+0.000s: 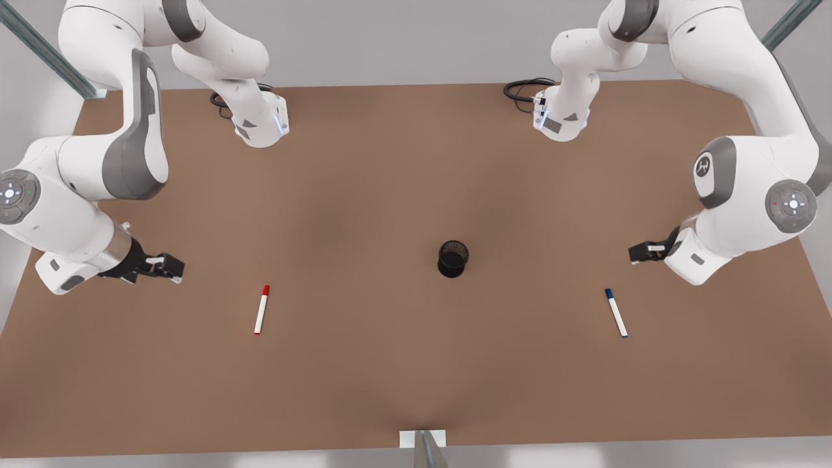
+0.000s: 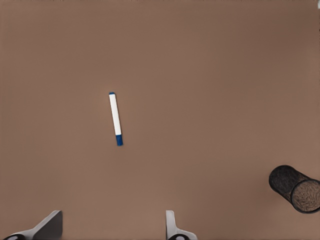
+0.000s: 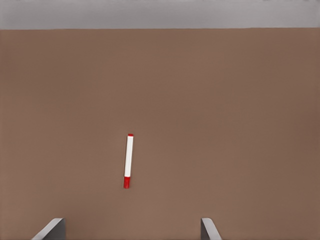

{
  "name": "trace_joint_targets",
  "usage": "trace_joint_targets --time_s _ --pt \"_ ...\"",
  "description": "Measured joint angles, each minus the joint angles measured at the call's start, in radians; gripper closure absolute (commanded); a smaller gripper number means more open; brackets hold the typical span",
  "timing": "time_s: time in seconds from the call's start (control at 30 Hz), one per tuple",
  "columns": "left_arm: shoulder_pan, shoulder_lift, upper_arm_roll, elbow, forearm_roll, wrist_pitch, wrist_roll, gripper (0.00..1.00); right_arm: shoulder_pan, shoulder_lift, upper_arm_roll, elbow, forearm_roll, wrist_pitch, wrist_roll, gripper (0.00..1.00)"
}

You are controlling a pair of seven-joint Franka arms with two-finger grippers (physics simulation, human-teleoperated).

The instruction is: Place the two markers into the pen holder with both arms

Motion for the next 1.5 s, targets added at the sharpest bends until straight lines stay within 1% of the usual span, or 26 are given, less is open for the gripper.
trace_joint_targets --time_s 0.07,0.17,0.27,0.33,0.4,0.53,0.63,0.77,0.93,0.97,1.03,1.1,1.2,1.27,1.3,1.47,1.5 --pt "0.004 0.017 0.002 0.0 -0.001 0.023 0.002 0.0 0.0 0.0 0.0 0.0 0.0 0.006 0.003 0.0" --pt "0.034 0.135 0.017 -0.003 -0.004 0.113 0.004 0.0 0.0 0.0 0.0 0.0 0.0 0.012 0.006 0.0" --pt "0.085 0.253 0.029 -0.036 -0.01 0.256 0.0 0.0 0.0 0.0 0.0 0.0 0.0 0.016 0.009 0.0" --pt "0.107 0.285 0.031 -0.141 -0.013 0.382 -0.006 0.0 0.0 0.0 0.0 0.0 0.0 0.018 0.011 0.0" --pt "0.116 0.314 0.031 -0.193 -0.021 0.494 -0.017 0.0 -0.001 0.0 0.0 -0.002 0.0 0.019 0.013 0.0" --pt "0.112 0.39 0.031 -0.204 -0.034 0.647 -0.033 0.0 -0.022 0.032 0.001 -0.011 0.0 0.038 0.017 0.0" --pt "0.11 0.419 0.031 -0.202 -0.034 0.712 -0.042 0.0 -0.021 0.116 0.001 -0.02 0.0 0.076 0.021 0.0" --pt "0.11 0.476 0.031 -0.147 -0.017 0.76 -0.047 0.0 0.022 0.199 0.01 -0.11 -0.011 0.156 0.039 0.0" --pt "0.108 0.5 0.03 -0.124 -0.013 0.786 -0.052 0.0 0.047 0.214 0.03 -0.332 -0.015 0.29 0.097 0.0" --pt "0.108 0.501 0.029 -0.127 -0.013 0.789 -0.053 0.04 0.04 0.226 0.031 -0.352 -0.008 0.318 0.108 0.0" --pt "0.107 0.501 0.029 -0.135 -0.013 0.794 -0.054 0.25 0.03 0.271 0.032 -0.362 0.0 0.38 0.129 0.0" --pt "0.107 0.5 0.029 -0.154 -0.013 0.796 -0.054 0.33 0.027 0.31 0.028 -0.363 0.003 0.444 0.149 0.0" --pt "0.108 0.5 0.029 -0.162 -0.013 0.799 -0.051 0.36 0.026 0.352 0.021 -0.351 0.001 0.52 0.174 0.0" --pt "0.107 0.5 0.029 -0.162 -0.012 0.8 -0.05 0.45 0.027 0.379 0.021 -0.331 -0.003 0.554 0.188 0.0" --pt "0.107 0.5 0.029 -0.163 -0.012 0.8 -0.049 0.48 0.028 0.392 0.02 -0.321 -0.005 0.567 0.195 0.0" --pt "0.106 0.501 0.029 -0.163 -0.011 0.802 -0.046 0.5 0.029 0.418 0.02 -0.3 -0.019 0.607 0.223 0.0" --pt "0.106 0.502 0.029 -0.162 -0.011 0.802 -0.045 0.53 0.029 0.423 0.02 -0.298 -0.02 0.612 0.228 0.0"
